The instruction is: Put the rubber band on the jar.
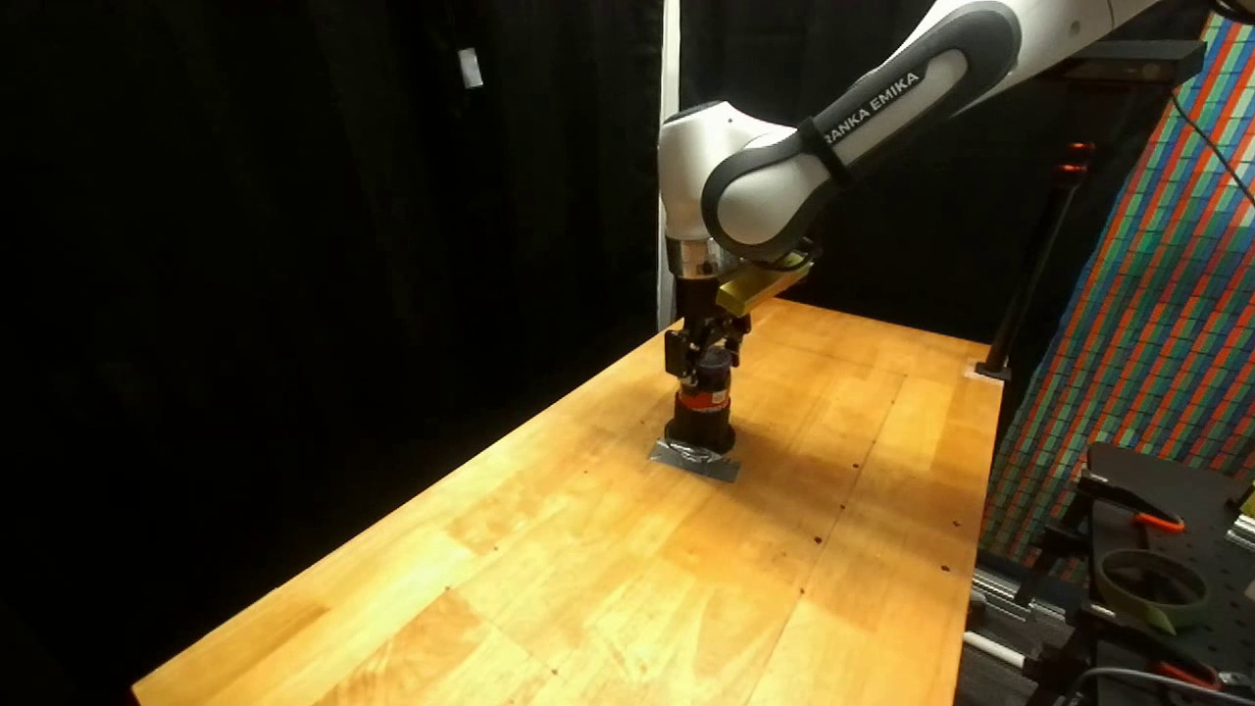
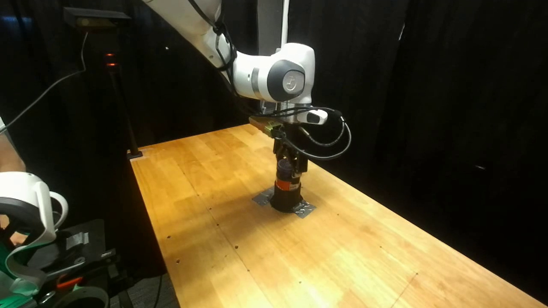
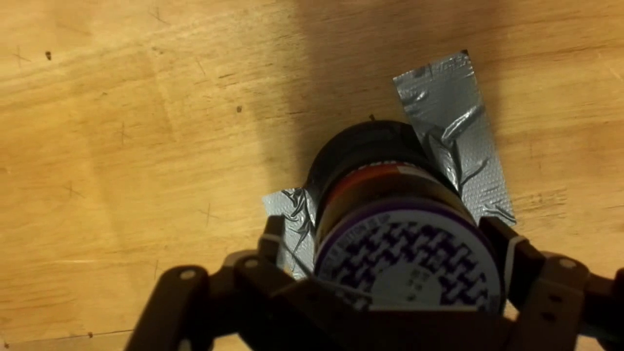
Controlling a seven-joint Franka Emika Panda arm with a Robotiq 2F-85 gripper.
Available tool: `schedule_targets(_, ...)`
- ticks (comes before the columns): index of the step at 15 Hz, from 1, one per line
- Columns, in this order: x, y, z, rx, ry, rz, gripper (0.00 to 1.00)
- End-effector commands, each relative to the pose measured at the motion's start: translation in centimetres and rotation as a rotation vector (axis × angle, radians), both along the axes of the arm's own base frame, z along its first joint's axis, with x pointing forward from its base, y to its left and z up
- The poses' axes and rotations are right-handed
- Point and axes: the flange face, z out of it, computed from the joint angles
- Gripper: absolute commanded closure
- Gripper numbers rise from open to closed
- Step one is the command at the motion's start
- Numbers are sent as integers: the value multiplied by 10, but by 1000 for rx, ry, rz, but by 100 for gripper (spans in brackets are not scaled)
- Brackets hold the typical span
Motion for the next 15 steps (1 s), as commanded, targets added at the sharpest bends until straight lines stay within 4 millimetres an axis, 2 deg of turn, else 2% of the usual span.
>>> schedule_targets(1, 7, -11, -1, 24, -3, -51, 0)
schedule_targets(8, 21, -16, -6, 9, -122, -150, 0)
schedule_targets(15, 21, -31, -15, -19, -159, -240, 0)
